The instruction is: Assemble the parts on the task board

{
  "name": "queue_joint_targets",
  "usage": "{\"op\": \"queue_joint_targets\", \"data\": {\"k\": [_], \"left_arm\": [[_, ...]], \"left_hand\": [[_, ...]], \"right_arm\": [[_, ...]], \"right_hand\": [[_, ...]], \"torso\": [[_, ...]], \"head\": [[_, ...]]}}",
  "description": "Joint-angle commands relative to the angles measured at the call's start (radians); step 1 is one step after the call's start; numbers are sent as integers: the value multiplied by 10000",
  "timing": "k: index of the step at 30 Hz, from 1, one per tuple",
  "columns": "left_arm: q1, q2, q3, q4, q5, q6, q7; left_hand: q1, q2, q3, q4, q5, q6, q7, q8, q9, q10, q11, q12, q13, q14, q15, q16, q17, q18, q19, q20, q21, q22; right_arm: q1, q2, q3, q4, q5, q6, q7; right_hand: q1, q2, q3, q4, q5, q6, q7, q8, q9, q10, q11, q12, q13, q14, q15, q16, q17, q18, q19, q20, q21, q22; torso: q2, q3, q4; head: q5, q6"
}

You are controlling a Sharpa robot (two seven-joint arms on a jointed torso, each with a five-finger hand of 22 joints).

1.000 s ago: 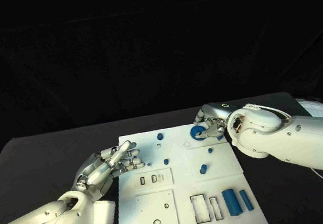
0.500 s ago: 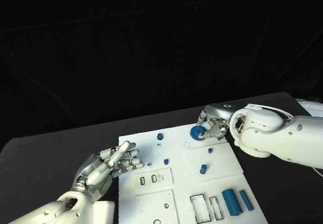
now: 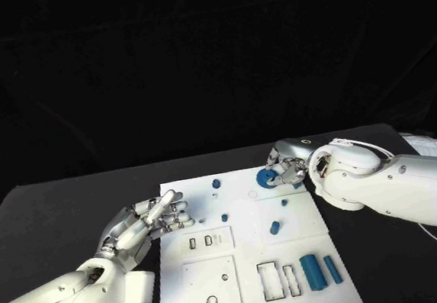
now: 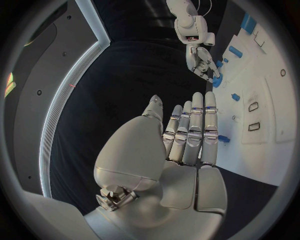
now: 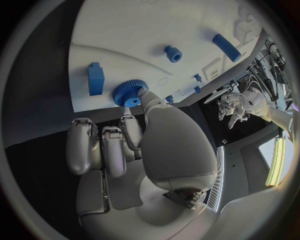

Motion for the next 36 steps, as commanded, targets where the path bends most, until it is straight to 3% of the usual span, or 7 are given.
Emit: {"op": "queue_joint_targets", "data": {"k": [1,6,10,18,22,29,36], "left_arm": [[9,4,7,19,9,197,48],[9,2,7,24,9,201,37],[9,-1,7,26,9,203,30],[8,8,7,13,9,214,29],[8,17,7,-1,9,228,18],[8,49,7,-16,9,252,5],[8,58,7,-12,9,257,4]], "left_hand": [[129,0,-13,-51,20,58,16,-36,-14,78,19,-58,-8,47,8,-44,13,116,61,-15,15,-10],[129,0,-13,-51,20,58,16,-36,-14,78,19,-58,-8,47,8,-44,13,116,61,-15,15,-10],[129,0,-13,-51,20,58,16,-36,-14,78,19,-58,-8,47,8,-44,13,116,61,-15,15,-10],[130,10,-21,-65,20,55,13,-55,-14,78,18,-80,-9,54,7,-60,29,116,67,-16,12,-16],[131,12,-20,-66,21,56,13,-56,-14,78,18,-82,-9,55,7,-61,30,116,67,-16,12,-16],[138,19,-17,-73,21,57,12,-59,-14,79,17,-86,-9,57,6,-64,33,116,69,-16,12,-17],[153,31,-10,-86,22,59,10,-65,-14,81,15,-94,-9,60,5,-70,40,117,71,-17,11,-19]], "right_arm": [[-45,15,-30,-35,-258,393,-67],[-80,39,-31,36,-592,542,-172],[-119,40,-31,172,-1024,240,-306],[-180,53,-29,765,-1742,-1399,-588],[-189,116,-28,1249,-1746,-1797,-587],[-209,496,-29,1833,-1796,-1832,-497],[-214,1029,-43,1683,-1845,-1533,-421]], "right_hand": [[158,200,142,-44,-139,177,-61,100,89,-6,-87,28,-5,838,-82,72,1582,-181,48,-65,56,20],[181,165,196,-84,-216,257,-88,114,100,2,-110,33,21,845,-103,85,1621,-187,64,-91,66,48],[188,178,254,-98,-170,353,-120,145,119,22,-136,59,56,852,-124,99,1660,-197,93,-109,86,97],[-33,278,553,13,817,519,-202,142,179,173,-214,288,291,888,-199,164,1836,-261,293,-195,224,410],[-73,291,659,18,999,491,-193,99,182,178,-211,270,303,888,-202,164,1837,-269,317,-204,241,448],[-118,261,706,22,1051,416,-164,35,170,175,-190,247,303,885,-191,160,1827,-274,329,-201,249,470],[-129,232,713,13,1026,409,-159,22,171,177,-184,252,312,886,-185,163,1834,-273,327,-198,248,468]], "torso": [[1,-4,2],[-2,-2,6],[1,-1,12],[3,-2,31],[4,-4,31],[9,-12,33],[2,-28,29]], "head": [[-8,-11],[-15,-12],[-35,-3],[-21,19],[-8,24],[15,11],[47,13]]}}
